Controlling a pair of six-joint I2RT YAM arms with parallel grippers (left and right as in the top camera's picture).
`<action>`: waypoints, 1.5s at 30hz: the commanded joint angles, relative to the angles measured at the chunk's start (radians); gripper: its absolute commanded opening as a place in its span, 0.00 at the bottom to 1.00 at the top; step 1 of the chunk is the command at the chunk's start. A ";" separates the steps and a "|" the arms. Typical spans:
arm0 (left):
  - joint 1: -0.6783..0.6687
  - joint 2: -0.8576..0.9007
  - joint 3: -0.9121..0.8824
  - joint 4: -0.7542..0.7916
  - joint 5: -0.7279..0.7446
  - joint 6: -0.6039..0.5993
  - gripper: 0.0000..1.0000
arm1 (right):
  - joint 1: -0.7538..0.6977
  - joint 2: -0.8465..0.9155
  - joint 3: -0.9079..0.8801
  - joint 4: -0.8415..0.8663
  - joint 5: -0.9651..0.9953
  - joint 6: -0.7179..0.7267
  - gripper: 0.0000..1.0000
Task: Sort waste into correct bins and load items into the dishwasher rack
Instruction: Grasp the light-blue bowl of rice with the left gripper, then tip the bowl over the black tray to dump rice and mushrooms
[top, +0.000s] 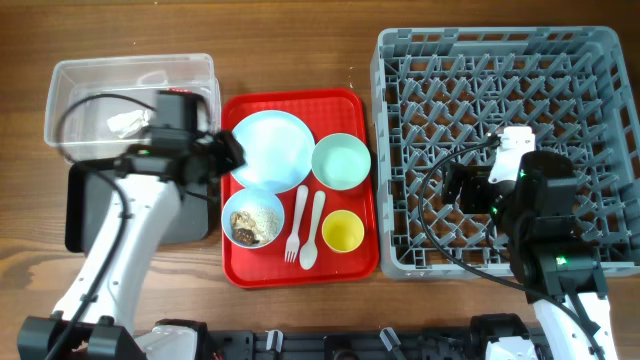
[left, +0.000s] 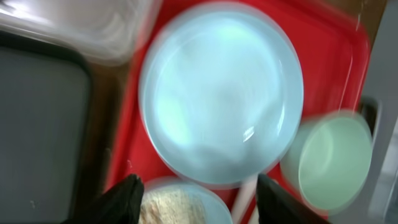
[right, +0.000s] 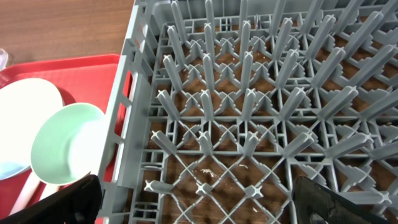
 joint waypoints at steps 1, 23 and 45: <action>-0.138 0.019 -0.017 -0.048 0.001 0.018 0.51 | -0.003 0.002 0.022 0.001 -0.009 -0.010 1.00; -0.415 0.288 -0.049 -0.075 -0.144 -0.023 0.04 | -0.003 0.002 0.022 -0.001 -0.008 -0.010 1.00; 0.441 0.051 0.020 -0.140 0.552 0.411 0.04 | -0.003 0.002 0.022 -0.002 -0.008 -0.010 1.00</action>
